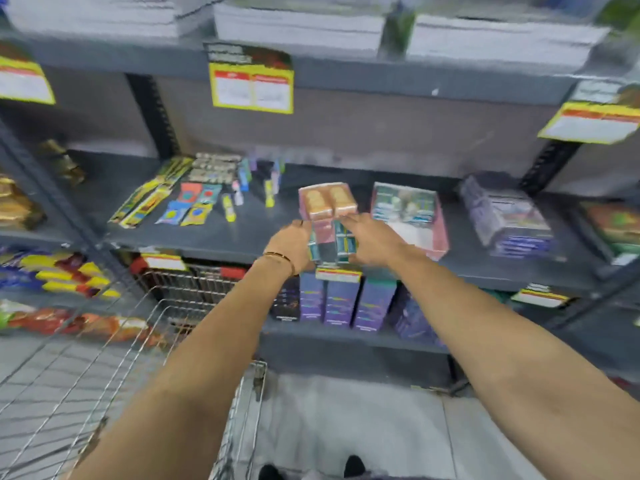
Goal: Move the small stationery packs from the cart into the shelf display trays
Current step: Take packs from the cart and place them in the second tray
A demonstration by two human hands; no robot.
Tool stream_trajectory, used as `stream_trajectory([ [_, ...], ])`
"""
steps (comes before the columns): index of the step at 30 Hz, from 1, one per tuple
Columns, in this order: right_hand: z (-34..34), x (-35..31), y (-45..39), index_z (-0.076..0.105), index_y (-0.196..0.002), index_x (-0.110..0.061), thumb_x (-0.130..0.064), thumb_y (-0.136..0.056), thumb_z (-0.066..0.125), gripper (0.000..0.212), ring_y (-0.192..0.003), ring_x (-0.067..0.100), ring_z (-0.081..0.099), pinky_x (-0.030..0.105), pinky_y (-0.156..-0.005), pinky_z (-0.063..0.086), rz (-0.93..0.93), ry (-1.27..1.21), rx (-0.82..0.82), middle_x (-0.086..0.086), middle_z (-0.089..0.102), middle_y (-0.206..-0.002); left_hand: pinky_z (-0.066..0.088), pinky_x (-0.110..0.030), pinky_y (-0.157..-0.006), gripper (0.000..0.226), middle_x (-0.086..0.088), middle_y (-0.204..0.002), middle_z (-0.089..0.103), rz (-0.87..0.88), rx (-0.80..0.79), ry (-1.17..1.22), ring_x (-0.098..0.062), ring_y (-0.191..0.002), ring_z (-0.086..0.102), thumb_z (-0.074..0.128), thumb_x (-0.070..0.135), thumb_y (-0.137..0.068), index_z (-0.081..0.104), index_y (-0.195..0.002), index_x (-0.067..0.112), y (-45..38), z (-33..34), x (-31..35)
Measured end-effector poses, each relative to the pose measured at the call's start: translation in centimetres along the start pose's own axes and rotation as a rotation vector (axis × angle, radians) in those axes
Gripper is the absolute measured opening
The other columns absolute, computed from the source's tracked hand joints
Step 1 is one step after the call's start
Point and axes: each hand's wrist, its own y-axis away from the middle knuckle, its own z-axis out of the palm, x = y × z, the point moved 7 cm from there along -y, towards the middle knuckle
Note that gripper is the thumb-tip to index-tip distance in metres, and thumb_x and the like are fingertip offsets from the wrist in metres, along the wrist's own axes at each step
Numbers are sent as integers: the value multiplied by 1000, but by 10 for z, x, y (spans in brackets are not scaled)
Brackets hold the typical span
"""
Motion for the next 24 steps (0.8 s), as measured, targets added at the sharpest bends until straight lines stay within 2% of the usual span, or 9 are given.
stream_trajectory([
  [4, -17, 82, 28, 38, -139, -4, -24, -70, 82, 84, -128, 34, 45, 42, -105, 42, 157, -32, 6, 17, 50, -139, 46, -40, -97, 86, -18, -138, 43, 138, 21, -50, -33, -121, 49, 76, 26, -73, 28, -141, 5, -32, -7, 76],
  [10, -24, 163, 39, 49, -128, -4, -23, -71, 76, 66, -117, 34, 55, 39, -96, 51, 291, -66, -47, 20, 58, -127, 47, -37, -98, 86, -17, -136, 49, 205, -49, -78, -31, -120, 54, 80, 27, -68, 35, -139, 6, -87, -7, 143],
  [14, -15, 180, 24, 53, -127, -7, -22, -71, 73, 61, -114, 33, 57, 35, -95, 52, 311, -104, -55, 18, 60, -125, 50, -40, -97, 71, -18, -130, 55, 228, -112, -100, -33, -115, 58, 76, 13, -72, 41, -134, 8, -115, 10, 160],
  [18, 2, 186, 6, 56, -123, -10, -17, -70, 76, 57, -112, 31, 60, 33, -94, 52, 309, -137, -108, 15, 60, -125, 49, -41, -97, 67, -17, -131, 53, 236, -131, -90, -34, -116, 57, 61, -2, -80, 35, -140, 10, -135, 28, 163],
  [21, 15, 188, -1, 54, -126, -12, -14, -71, 76, 59, -115, 29, 58, 33, -96, 51, 306, -136, -160, 13, 58, -129, 47, -40, -99, 65, -17, -133, 52, 224, -143, -54, -34, -117, 56, 55, -3, -84, 33, -143, 12, -145, 35, 159],
  [24, 25, 189, 0, 51, -132, -16, -13, -71, 71, 64, -120, 29, 55, 34, -98, 49, 313, -120, -210, 10, 54, -135, 49, -38, -96, 58, -15, -130, 55, 235, -188, -23, -32, -114, 57, 57, -2, -83, 43, -137, 12, -150, 42, 156],
])
